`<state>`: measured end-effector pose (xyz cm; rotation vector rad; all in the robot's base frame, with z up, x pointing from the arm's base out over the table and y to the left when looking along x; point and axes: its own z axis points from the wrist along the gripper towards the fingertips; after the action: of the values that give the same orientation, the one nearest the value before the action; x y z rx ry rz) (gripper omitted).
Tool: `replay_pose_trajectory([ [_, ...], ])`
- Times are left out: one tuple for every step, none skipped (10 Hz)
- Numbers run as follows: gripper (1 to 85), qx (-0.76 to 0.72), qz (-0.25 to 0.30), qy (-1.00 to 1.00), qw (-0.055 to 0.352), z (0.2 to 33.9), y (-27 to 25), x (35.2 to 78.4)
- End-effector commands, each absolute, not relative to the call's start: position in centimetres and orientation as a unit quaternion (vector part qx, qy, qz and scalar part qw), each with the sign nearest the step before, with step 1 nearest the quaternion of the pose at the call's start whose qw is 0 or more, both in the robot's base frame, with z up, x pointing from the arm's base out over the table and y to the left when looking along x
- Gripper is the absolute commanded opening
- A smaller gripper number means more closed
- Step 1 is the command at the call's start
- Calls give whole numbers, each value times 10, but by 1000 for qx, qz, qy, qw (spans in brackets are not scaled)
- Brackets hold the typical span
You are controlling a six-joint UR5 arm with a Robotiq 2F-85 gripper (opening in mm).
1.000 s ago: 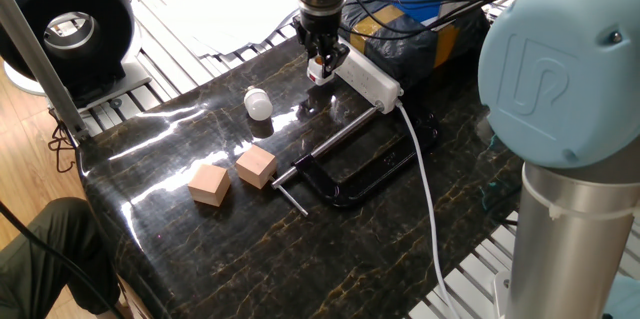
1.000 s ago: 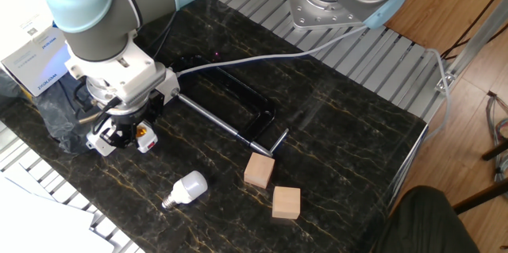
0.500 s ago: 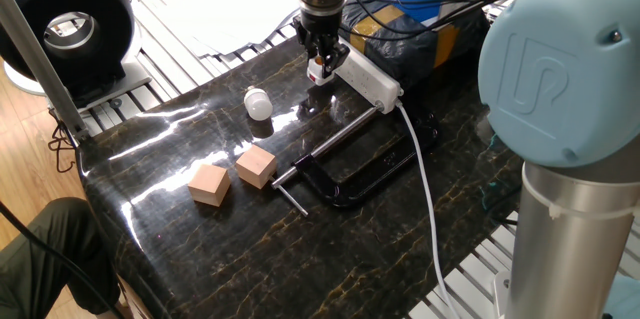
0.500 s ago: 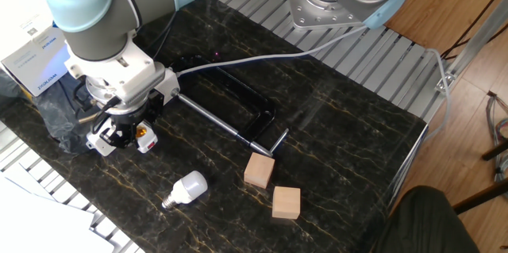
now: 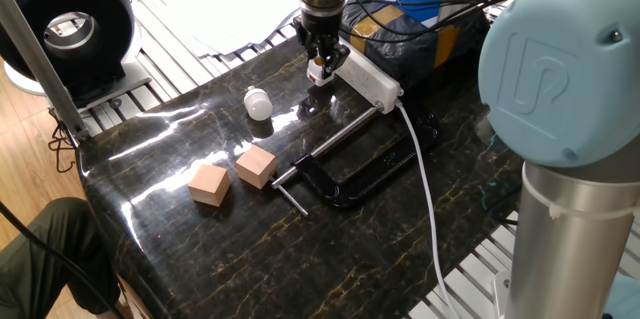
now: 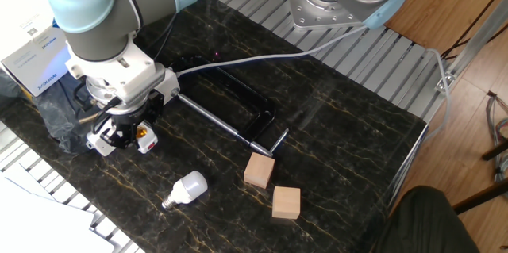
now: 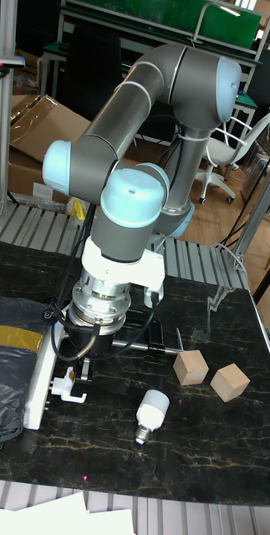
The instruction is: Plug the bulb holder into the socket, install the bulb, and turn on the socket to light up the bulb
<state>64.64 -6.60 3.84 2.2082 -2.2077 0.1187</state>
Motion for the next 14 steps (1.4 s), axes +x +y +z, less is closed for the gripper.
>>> replay_pose_trajectory([
  [10, 705, 38, -709, 5, 39, -68, 647],
  [10, 705, 40, -708, 7, 39, -70, 647],
  [10, 705, 41, -708, 8, 38, -71, 647],
  [10, 705, 41, -708, 8, 35, -72, 647],
  [10, 705, 39, -708, 10, 35, -74, 645],
  [10, 705, 36, -708, 13, 35, -75, 643],
  [10, 706, 39, -707, 17, 37, -79, 643],
  [10, 708, 43, -704, 21, 38, -81, 645],
  [10, 711, 44, -702, 25, 40, -83, 647],
  [10, 710, 43, -703, 25, 39, -81, 646],
  [10, 707, 43, -705, 25, 37, -78, 646],
  [10, 703, 44, -709, 25, 35, -74, 646],
  [10, 702, 41, -711, 23, 34, -71, 645],
  [10, 703, 36, -710, 26, 36, -73, 642],
])
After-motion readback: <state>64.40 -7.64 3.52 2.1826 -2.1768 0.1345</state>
